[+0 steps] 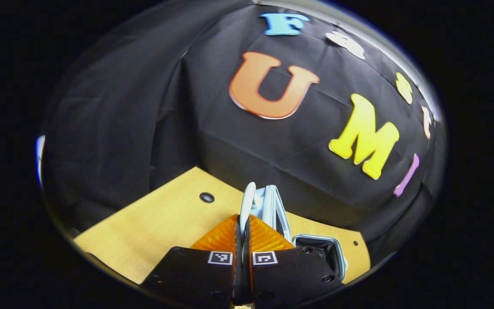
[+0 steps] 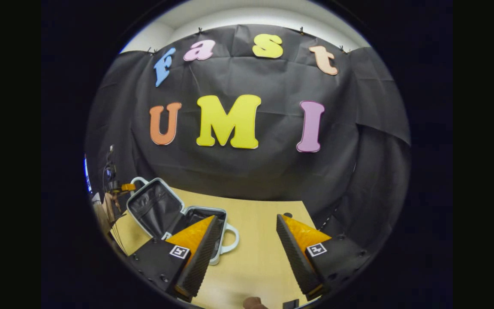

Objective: First open the suitcase, pack the skin care products into it, and then close the suitcase.

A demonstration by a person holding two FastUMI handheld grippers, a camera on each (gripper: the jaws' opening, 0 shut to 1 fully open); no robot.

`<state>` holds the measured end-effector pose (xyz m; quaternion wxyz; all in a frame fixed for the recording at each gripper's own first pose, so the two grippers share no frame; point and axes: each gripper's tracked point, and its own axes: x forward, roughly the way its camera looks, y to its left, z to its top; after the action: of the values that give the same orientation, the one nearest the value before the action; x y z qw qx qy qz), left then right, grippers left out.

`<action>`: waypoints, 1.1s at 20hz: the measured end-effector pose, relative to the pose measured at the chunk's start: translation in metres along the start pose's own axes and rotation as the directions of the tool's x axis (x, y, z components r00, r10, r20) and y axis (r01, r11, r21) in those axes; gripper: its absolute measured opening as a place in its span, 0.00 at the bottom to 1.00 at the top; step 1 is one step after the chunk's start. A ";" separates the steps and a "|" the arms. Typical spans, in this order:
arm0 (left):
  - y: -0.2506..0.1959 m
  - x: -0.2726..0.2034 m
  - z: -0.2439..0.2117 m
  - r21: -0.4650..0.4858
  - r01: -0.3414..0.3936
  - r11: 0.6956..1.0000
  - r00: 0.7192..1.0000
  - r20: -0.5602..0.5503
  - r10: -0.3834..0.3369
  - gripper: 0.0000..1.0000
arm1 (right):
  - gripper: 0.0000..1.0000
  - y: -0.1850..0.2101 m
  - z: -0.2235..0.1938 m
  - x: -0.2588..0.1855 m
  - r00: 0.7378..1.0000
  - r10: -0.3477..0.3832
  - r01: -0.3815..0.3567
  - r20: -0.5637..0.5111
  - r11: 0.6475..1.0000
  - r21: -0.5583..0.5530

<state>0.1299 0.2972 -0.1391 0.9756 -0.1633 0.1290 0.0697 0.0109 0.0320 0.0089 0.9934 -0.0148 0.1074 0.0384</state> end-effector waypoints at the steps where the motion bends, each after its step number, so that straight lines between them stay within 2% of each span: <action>1: -0.018 -0.005 0.006 0.065 -0.008 0.998 1.000 0.018 0.007 0.03 | 0.80 -0.006 0.000 -0.002 1.000 0.008 -0.008 0.005 1.000 -0.005; 4: -0.077 -0.022 0.013 0.254 -0.033 0.967 0.998 0.067 0.017 0.03 | 0.80 -0.024 0.004 -0.012 0.999 0.042 -0.042 0.025 0.999 -0.005; 7: -0.134 -0.035 0.013 0.366 -0.035 0.930 0.996 0.084 0.004 0.03 | 0.80 -0.047 0.010 -0.018 0.996 0.063 -0.062 0.062 0.998 -0.019; 11: -0.201 -0.044 -0.008 0.410 -0.015 0.912 0.998 0.065 -0.013 0.03 | 0.80 -0.078 0.009 -0.021 0.994 0.084 -0.086 0.075 0.996 0.017; 14: -0.247 -0.045 -0.034 0.421 0.003 0.907 0.999 0.043 -0.023 0.03 | 0.80 -0.109 0.008 -0.026 0.993 0.071 -0.075 0.097 0.996 0.041; 18: -0.303 -0.035 -0.084 0.450 0.041 0.892 0.999 -0.009 -0.042 0.03 | 0.80 -0.137 0.012 -0.034 0.988 0.039 -0.037 0.146 0.999 -0.013; 22: -0.345 -0.014 -0.151 0.492 0.108 0.864 0.992 -0.111 -0.061 0.03 | 0.78 -0.146 -0.015 -0.037 0.993 0.050 -0.044 0.109 0.997 -0.058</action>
<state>0.1430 -0.0786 -0.1694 0.9799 0.0847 0.1799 -0.0161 -0.0163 -0.1171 0.0047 0.9958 -0.0374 0.0514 0.0655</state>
